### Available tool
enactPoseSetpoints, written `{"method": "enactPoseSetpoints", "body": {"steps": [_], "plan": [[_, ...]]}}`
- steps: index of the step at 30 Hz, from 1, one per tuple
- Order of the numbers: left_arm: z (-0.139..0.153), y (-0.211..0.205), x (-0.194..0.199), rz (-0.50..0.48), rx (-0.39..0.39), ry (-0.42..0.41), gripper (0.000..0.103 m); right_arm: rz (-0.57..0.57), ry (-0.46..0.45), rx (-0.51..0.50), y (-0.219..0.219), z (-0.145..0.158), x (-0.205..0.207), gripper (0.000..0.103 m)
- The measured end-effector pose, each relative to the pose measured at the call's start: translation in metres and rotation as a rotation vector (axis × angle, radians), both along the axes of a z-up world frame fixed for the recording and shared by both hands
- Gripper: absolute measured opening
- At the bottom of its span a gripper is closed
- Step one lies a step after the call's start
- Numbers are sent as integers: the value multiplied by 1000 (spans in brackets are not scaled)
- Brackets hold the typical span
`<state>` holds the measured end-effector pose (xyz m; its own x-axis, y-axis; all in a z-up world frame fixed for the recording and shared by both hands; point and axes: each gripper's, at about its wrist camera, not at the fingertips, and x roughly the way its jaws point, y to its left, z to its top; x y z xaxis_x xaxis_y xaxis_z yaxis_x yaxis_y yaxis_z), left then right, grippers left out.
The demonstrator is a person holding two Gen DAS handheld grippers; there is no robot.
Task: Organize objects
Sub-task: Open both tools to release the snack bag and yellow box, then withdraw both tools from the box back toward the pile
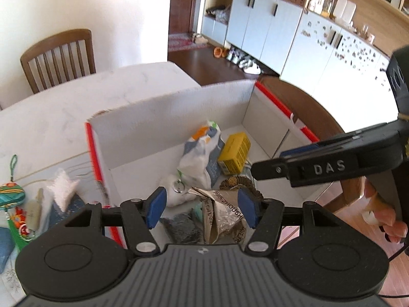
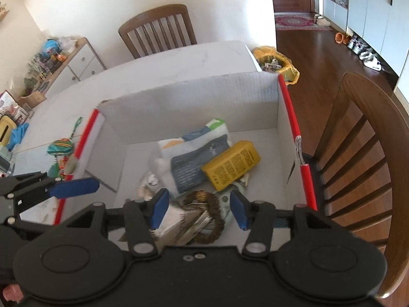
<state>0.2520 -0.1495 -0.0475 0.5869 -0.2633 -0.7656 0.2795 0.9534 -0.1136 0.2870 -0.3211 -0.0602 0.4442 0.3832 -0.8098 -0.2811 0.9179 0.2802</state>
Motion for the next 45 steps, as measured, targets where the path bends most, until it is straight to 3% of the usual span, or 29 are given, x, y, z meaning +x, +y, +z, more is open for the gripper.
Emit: {"method": "enactPoseSetpoints", "body": {"steps": [12,17,25,33,45], "plan": [[33,50,-28,33,-24,-107,61,-7,-102,49,29,38,-38,61],[38,80,-37,47,-33,-119,67,-6,-134,55,51,45,-52,71],[39,136,-40,99,-29,-134,81,-12,-145,88,84,50,-63,77],[31,198,-37,161,-55,-116,86,26,-180,58,135,52,-73,93],[0,267,-22,215,-36,-121,102,21,-149,29,197,41,-61,94]]}}
